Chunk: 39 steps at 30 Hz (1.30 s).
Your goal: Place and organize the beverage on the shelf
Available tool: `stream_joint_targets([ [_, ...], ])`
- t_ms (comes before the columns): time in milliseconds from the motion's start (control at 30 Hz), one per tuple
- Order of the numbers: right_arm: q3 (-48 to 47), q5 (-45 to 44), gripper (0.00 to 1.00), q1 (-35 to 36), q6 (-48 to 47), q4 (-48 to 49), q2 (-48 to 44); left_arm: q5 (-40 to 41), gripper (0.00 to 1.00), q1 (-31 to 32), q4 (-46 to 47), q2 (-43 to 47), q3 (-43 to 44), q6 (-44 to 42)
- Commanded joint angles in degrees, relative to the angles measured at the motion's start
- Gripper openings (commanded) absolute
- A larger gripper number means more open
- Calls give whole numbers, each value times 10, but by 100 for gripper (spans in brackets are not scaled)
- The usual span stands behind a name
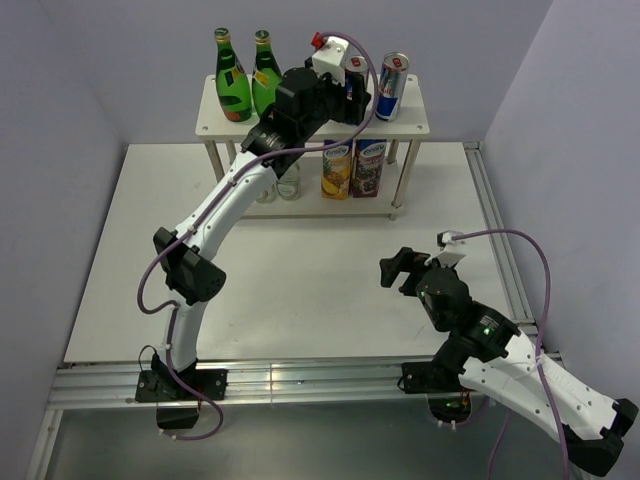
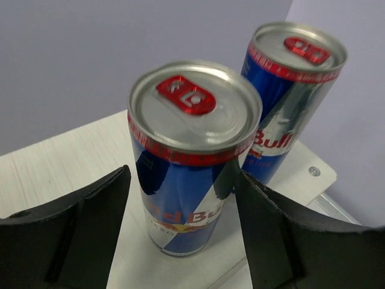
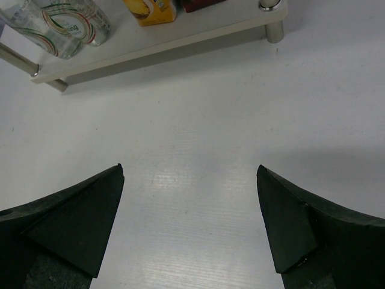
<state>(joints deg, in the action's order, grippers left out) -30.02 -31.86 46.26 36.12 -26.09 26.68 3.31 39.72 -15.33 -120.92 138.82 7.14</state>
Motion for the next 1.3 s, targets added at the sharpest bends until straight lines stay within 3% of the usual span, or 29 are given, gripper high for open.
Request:
stream_joint_targets([
  [0, 6, -10, 98, 3, -1, 20, -5, 7, 76, 4, 34, 14, -20, -9],
  [33, 7, -11, 98, 3, -1, 20, -4, 13, 78, 5, 37, 19, -27, -11],
  [67, 6, -11, 98, 3, -1, 19, -3, 22, 88, 8, 38, 31, -42, -12],
  [133, 7, -12, 98, 3, -1, 20, -3, 30, 99, 11, 44, 47, -60, -12],
  [333, 6, -11, 98, 3, -1, 20, -3, 71, 100, 18, 78, 121, -173, -18],
  [533, 5, -15, 98, 4, 0, 20, 0, 78, 99, 21, 65, 161, -217, -10],
  [667, 4, -21, 98, 4, 2, 17, 2, 107, 99, 37, 76, 221, -311, -5],
  [833, 6, -22, 98, 5, 3, 17, -1, 223, 99, 127, 91, 369, -470, -8],
  [900, 5, -15, 98, 5, 0, 19, -3, 280, 99, 180, 88, 456, -577, 19],
  [933, 5, -9, 98, 5, -6, 23, -5, 297, 99, 198, 78, 486, -647, 34],
  [1067, -3, 34, 94, 8, -18, 18, -17, 410, 99, 275, -9, 664, -791, 131],
  [1167, -57, 65, 94, 8, -26, -18, -28, 480, 100, 296, -132, 747, -831, 204],
  [1267, -168, 74, 100, 8, -49, -72, -34, 536, 98, 310, -237, 789, -793, 296],
])
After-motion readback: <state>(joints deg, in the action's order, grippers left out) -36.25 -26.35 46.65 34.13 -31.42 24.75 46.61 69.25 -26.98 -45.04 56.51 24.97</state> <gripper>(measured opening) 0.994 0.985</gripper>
